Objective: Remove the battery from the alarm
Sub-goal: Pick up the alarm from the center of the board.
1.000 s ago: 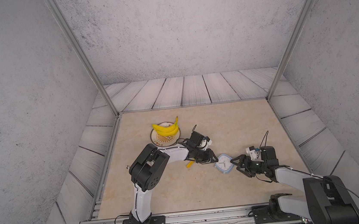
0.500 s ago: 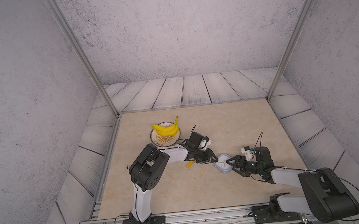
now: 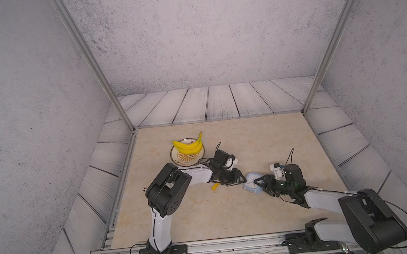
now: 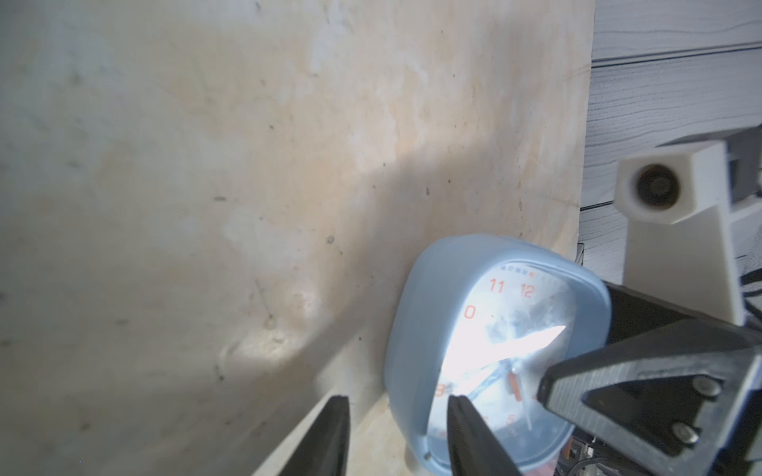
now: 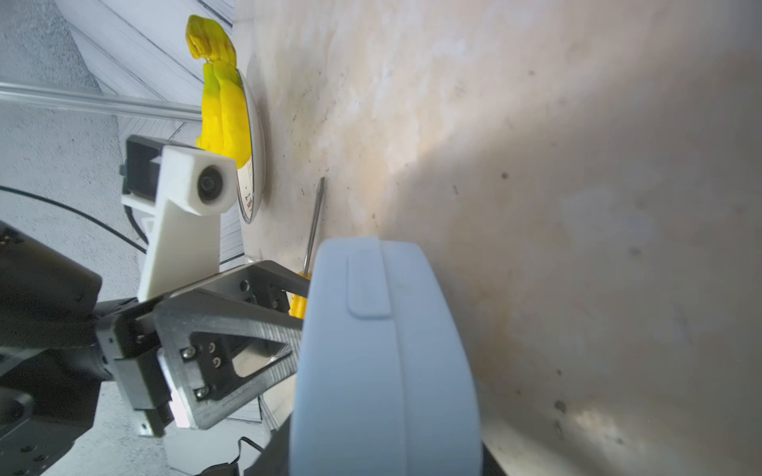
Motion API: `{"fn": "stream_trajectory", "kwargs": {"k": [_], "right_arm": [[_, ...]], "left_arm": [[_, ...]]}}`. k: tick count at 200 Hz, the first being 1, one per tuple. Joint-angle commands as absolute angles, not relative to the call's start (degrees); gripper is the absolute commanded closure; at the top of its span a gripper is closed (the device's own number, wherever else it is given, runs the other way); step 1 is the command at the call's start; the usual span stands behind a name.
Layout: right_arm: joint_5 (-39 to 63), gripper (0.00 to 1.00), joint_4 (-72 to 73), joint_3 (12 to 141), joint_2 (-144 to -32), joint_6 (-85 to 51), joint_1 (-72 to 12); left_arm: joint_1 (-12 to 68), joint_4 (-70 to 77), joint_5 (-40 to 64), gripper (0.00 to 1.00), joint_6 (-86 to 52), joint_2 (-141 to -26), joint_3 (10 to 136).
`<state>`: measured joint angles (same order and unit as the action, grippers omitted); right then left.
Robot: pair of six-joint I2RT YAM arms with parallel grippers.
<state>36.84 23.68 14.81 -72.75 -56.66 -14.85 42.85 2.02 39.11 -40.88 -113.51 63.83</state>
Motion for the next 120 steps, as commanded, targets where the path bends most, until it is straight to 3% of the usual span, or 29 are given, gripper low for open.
{"fn": "stream_trajectory", "kwargs": {"k": [1,73,120], "right_arm": [[34.8,0.55,18.5,17.4,-70.1,-52.9,-15.2],[27.2,0.59,-6.9,26.5,-60.1,-32.7,-16.6],[8.8,0.59,-17.3,34.0,-54.1,-16.8,-27.8]], "left_arm": [[41.9,0.4,37.1,0.48,-40.3,-108.8,60.8],[35.3,-10.2,30.4,0.23,-39.9,-79.5,50.7],[33.3,-17.7,26.1,0.18,-54.4,-63.2,46.3]]}}
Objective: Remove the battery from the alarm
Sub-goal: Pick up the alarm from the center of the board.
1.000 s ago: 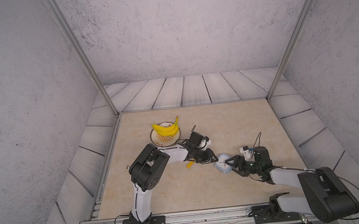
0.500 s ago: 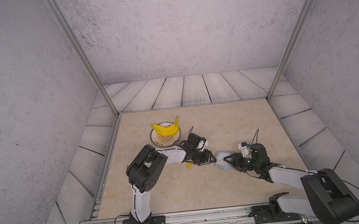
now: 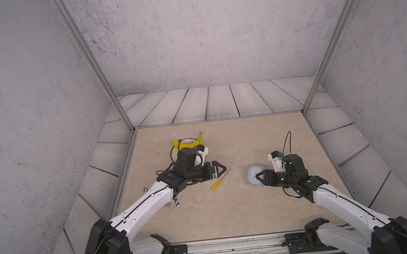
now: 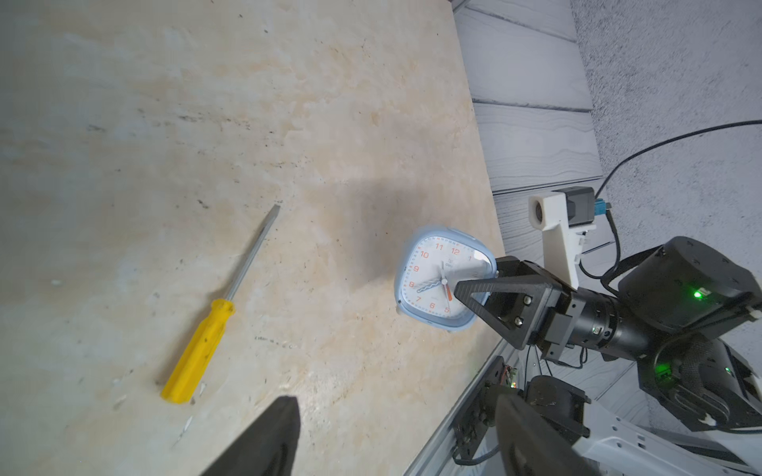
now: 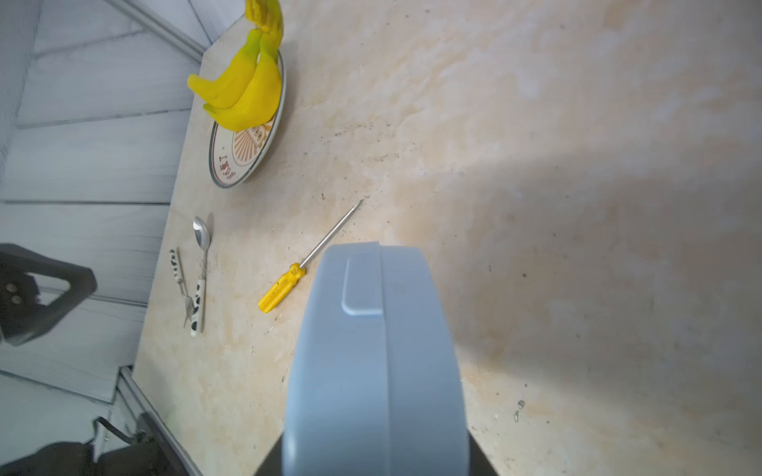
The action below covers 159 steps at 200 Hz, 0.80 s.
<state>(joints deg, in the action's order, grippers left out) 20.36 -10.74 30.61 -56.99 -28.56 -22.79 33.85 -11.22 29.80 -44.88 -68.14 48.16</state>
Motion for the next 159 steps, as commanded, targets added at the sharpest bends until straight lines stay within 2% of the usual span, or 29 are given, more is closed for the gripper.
{"fn": "stream_trajectory", "kwargs": {"k": [1,35,65,101,159], "right_arm": [[8.5,0.59,-17.4,34.1,-53.9,-16.5,-28.0],[-1.9,0.59,-15.5,35.1,-51.1,-7.9,-36.8],[-9.6,0.6,-12.7,35.3,-50.3,0.2,-45.2],[-22.2,0.6,-9.3,36.0,-52.4,9.4,-56.2],[-30.4,0.59,-6.5,38.9,-59.2,17.4,-64.9]], "left_arm": [[33.3,-17.9,25.8,0.18,-54.9,-62.9,46.3],[33.7,-20.8,25.3,0.13,-69.4,-56.2,45.4],[33.9,-19.0,30.1,0.08,-76.1,-56.5,45.4],[35.4,-15.6,33.9,0.06,-78.9,-60.8,45.9],[38.8,-11.6,33.9,0.06,-80.7,-66.7,47.4]]}}
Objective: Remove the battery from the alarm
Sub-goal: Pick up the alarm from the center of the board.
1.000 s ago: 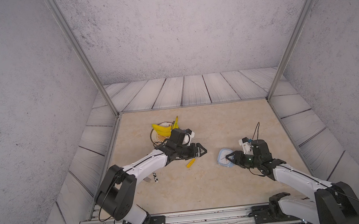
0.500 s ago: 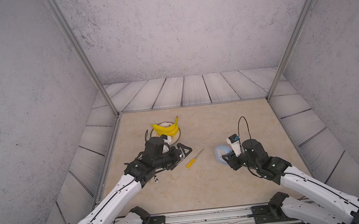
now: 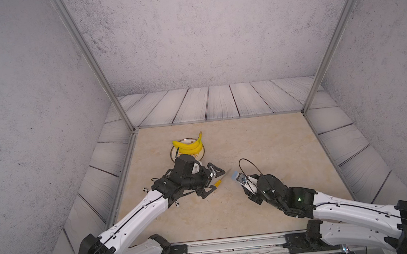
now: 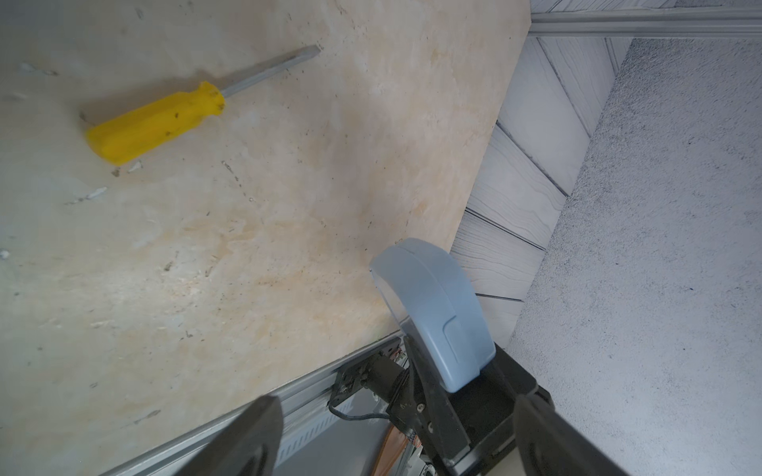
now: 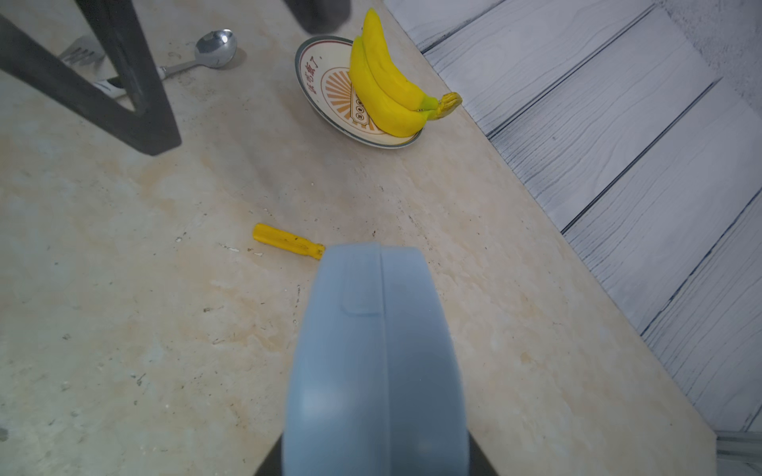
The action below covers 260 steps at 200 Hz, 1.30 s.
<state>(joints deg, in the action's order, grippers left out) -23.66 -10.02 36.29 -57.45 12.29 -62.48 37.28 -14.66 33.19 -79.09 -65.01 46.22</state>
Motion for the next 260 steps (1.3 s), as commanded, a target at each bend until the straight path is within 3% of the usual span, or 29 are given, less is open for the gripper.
{"fn": "stream_trajectory", "kwargs": {"k": [1,63,94,141,168,206,260], "right_arm": [[-30.4,0.59,-6.5,38.9,-59.3,17.5,-64.9],[-33.7,0.59,-4.3,40.6,-63.6,21.6,-69.0],[-34.5,0.59,-3.8,40.7,-64.0,21.7,-69.3],[-34.6,0.58,-4.3,40.4,-63.7,21.2,-69.5],[-34.3,0.55,-7.3,40.8,-63.7,19.3,-69.5],[-30.6,0.4,-13.1,40.8,-63.1,14.9,-69.5],[-19.9,0.18,-17.6,40.3,-56.9,6.1,-69.4]], "left_arm": [[38.9,-11.5,33.9,0.06,-80.7,-66.8,47.5],[41.7,-8.1,33.4,0.13,-82.2,-72.8,49.6],[42.8,-7.1,33.7,0.24,-82.6,-74.6,49.9],[43.2,-5.7,33.8,0.49,-83.3,-75.8,49.3],[43.2,-4.5,33.9,0.56,-82.6,-76.4,49.1],[43.2,-3.8,32.9,0.65,-78.1,-76.3,48.8],[42.9,4.1,31.9,0.68,-69.6,-75.3,44.8]]}}
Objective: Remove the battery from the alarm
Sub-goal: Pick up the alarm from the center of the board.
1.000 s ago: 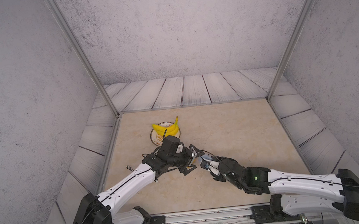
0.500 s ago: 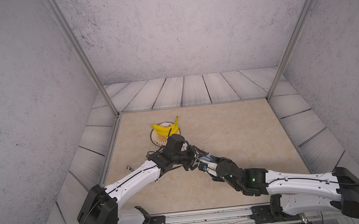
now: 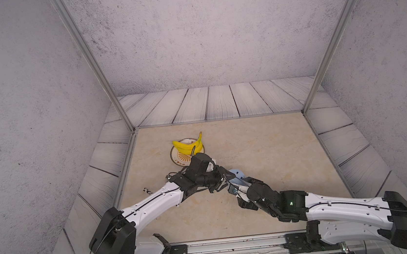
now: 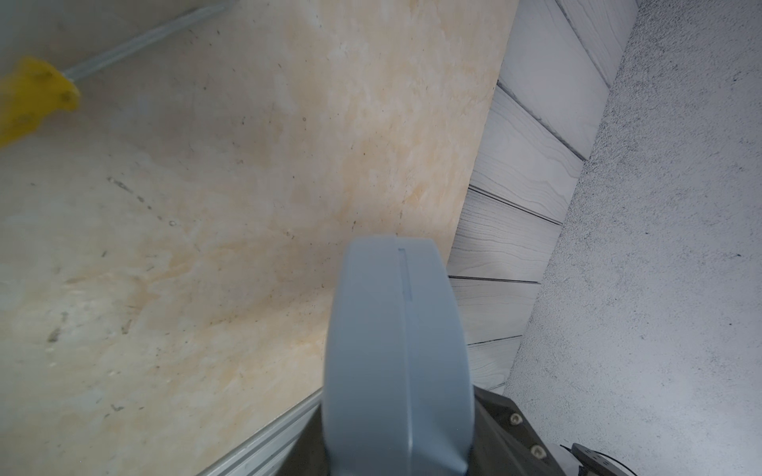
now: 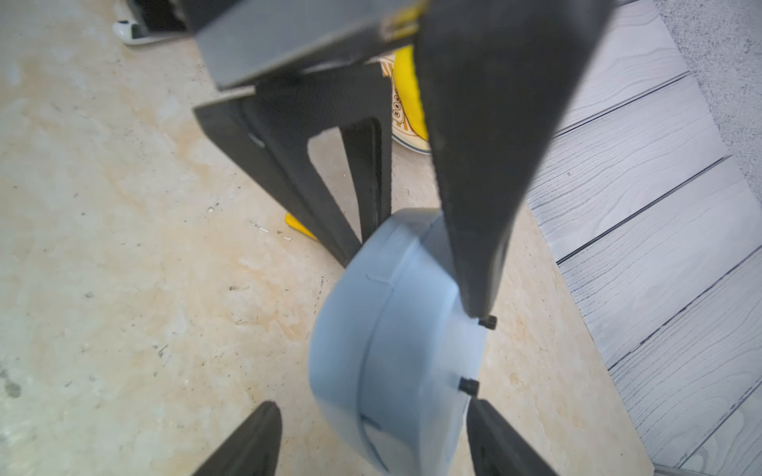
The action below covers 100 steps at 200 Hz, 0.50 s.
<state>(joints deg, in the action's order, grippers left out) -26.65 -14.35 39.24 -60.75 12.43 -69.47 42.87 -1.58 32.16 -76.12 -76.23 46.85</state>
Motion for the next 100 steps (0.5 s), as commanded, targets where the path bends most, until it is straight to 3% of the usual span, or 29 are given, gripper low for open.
{"fn": "stream_trajectory", "kwargs": {"k": [1,41,100], "right_arm": [[-19.7,0.17,-17.7,40.3,-56.7,5.8,-69.4],[-7.9,0.05,-16.4,38.8,-48.4,-8.9,-64.9],[17.7,0.01,-4.8,27.2,-39.4,-38.3,-42.6]], "left_arm": [[42.9,4.1,31.9,0.68,-69.3,-75.3,44.8],[42.9,6.7,33.6,0.69,-61.1,-75.0,41.1],[42.7,17.7,36.6,0.72,-60.4,-75.1,30.3]]}}
